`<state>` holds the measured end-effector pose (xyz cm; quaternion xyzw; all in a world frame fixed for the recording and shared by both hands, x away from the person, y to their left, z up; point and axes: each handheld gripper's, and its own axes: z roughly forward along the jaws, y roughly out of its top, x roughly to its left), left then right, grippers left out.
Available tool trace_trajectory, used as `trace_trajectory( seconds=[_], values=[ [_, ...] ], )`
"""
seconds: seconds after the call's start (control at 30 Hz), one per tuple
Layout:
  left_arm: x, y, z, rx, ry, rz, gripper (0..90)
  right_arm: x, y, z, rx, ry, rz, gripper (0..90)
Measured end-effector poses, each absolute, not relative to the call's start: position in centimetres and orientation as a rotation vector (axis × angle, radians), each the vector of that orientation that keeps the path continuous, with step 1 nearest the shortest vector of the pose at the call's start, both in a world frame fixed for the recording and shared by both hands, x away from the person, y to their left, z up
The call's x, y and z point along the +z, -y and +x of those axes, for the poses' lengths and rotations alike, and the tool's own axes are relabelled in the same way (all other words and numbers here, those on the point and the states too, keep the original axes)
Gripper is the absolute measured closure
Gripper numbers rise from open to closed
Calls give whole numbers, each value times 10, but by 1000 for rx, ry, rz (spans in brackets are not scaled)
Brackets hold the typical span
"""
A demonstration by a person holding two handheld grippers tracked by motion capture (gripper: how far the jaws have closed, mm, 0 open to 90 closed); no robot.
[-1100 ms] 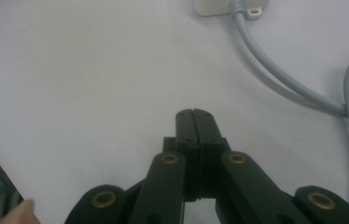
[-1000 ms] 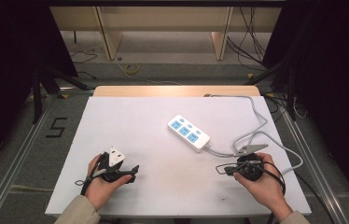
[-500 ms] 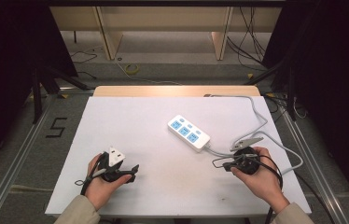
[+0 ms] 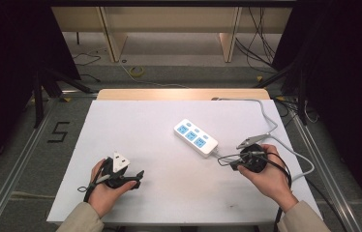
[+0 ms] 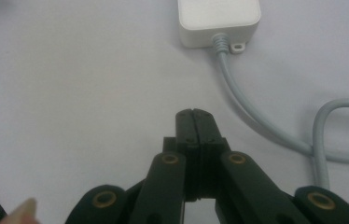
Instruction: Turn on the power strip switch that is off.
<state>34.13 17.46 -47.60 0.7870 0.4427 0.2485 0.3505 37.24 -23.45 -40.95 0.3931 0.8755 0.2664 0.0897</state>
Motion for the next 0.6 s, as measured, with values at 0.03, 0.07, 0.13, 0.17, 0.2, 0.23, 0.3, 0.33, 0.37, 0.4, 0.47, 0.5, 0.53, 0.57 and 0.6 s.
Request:
trace_trajectory(
  seconds=[0.03, 0.07, 0.13, 0.17, 0.2, 0.23, 0.3, 0.33, 0.37, 0.4, 0.47, 0.5, 0.53, 0.57, 0.6],
  values=[
    [-476, -175, 341, 644, -1146, 2038, 195, -409, 234, 373, 789, -2602, 1171, 900],
    [-476, -174, 341, 644, -1147, 2035, 195, -409, 234, 374, 787, -2604, 1167, 900],
    [-476, -174, 341, 644, -1146, 2037, 195, -408, 233, 376, 787, -2602, 1172, 900],
    [-476, -174, 341, 644, -1146, 2036, 195, -408, 233, 376, 787, -2600, 1172, 900],
    [-476, -174, 341, 644, -1146, 2036, 195, -407, 233, 377, 785, -2603, 1170, 900],
    [-476, -174, 341, 644, -1146, 2036, 195, -407, 233, 378, 785, -2601, 1174, 900],
    [-476, -174, 341, 645, -1145, 2037, 195, -407, 232, 380, 784, -2603, 1172, 900],
    [-476, -174, 341, 645, -1145, 2037, 195, -407, 232, 380, 784, -2603, 1172, 900],
    [-476, -174, 341, 645, -1145, 2038, 195, -406, 232, 381, 780, -2602, 1179, 900],
    [-476, -173, 341, 645, -1145, 2038, 195, -406, 231, 382, 775, -2604, 1176, 900],
    [-476, -173, 341, 644, -1144, 2039, 196, -406, 230, 384, 769, -2607, 1178, 900],
    [-476, -173, 341, 644, -1143, 2039, 195, -404, 230, 387, 768, -2611, 1174, 900],
    [-476, -173, 341, 644, -1143, 2040, 195, -404, 230, 387, 768, -2611, 1174, 900],
    [-476, -173, 341, 644, -1143, 2040, 195, -404, 229, 388, 761, -2610, 1181, 900],
    [-476, -173, 341, 645, -1142, 2040, 195, -403, 228, 389, 760, -2609, 1179, 900]
  ],
)
